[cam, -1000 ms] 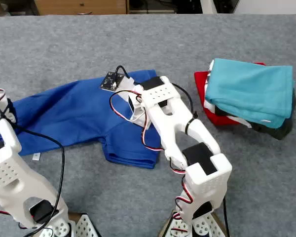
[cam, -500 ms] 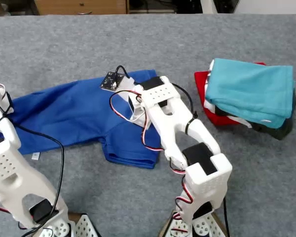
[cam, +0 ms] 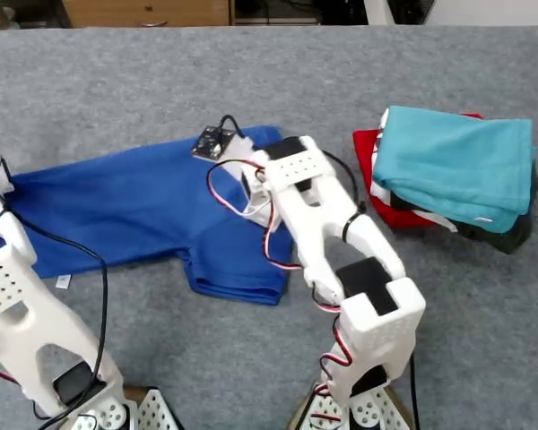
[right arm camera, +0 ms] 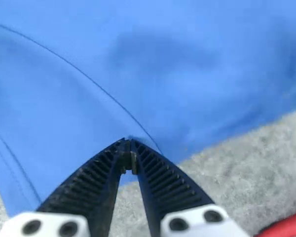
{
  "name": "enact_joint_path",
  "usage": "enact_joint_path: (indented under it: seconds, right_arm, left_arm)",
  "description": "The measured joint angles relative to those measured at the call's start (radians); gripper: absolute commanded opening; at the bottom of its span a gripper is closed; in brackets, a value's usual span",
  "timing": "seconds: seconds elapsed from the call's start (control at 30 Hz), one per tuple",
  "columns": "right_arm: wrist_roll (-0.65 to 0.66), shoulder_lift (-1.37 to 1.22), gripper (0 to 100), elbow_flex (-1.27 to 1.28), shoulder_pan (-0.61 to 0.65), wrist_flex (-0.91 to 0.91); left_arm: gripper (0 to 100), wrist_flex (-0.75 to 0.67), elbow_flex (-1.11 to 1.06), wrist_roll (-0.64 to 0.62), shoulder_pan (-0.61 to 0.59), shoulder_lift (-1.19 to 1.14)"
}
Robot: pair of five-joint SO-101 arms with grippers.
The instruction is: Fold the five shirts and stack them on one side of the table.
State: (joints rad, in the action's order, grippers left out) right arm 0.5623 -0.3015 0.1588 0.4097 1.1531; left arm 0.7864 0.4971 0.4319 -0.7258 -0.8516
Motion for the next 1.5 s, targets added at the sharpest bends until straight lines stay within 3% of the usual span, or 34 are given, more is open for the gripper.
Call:
enact_joint_path:
  seconds: [0.4, 0.63, 0.9, 1.13, 1.5]
  right_arm:
    - [0.0, -0.005, 0.5, -0.11, -0.017, -0.009]
    - [-0.153, -0.164, 0.5, -0.299, -0.017, -0.247]
    - [-0.273, -0.568, 0.5, -0.686, -0.035, -0.241]
    - [-0.324, -0.784, 0.5, -1.123, -0.086, 0.028]
    - [-0.308, -0.919, 0.5, -1.735, -0.087, 0.468]
  left_arm:
    - [2, 0.539, 0.606, 0.002, 0.005, -0.12]
    - [2, 0.922, 0.875, 0.005, 0.055, -0.129]
    - [2, 0.962, 0.832, -0.017, -0.038, -0.238]
    - [2, 0.853, 0.89, -0.009, -0.063, -0.419]
    - [2, 0.911, 1.126, -0.008, -0.031, -0.454]
